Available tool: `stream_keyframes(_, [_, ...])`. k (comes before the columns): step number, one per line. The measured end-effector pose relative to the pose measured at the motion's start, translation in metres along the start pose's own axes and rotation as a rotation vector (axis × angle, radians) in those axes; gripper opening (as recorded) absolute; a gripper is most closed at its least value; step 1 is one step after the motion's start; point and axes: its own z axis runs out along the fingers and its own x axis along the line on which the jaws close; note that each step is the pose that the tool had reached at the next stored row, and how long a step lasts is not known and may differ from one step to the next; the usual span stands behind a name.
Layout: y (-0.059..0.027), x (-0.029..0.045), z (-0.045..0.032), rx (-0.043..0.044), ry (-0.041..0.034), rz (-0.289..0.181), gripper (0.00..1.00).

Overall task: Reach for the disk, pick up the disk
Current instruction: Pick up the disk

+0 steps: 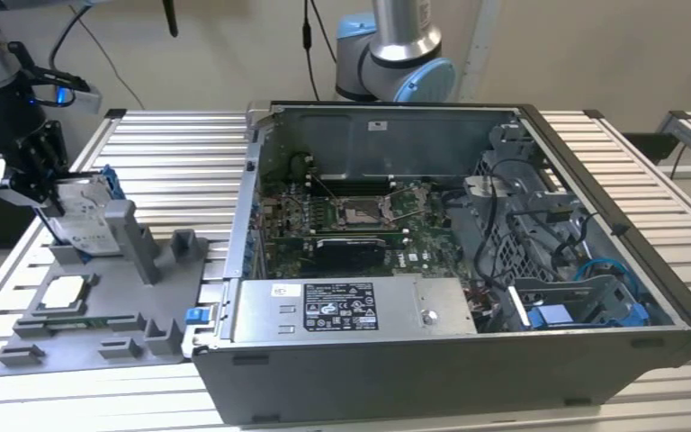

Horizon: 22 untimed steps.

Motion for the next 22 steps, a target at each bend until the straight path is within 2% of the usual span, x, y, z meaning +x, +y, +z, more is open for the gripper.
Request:
stream_keyframes(19, [0.0000,0.0000,-0.0011,0.0000,0.0000,0.000,0.00])
stream_keyframes(22, [0.0001,0.0000,-0.0041,-0.0004,0.0002,0.000,0.00])
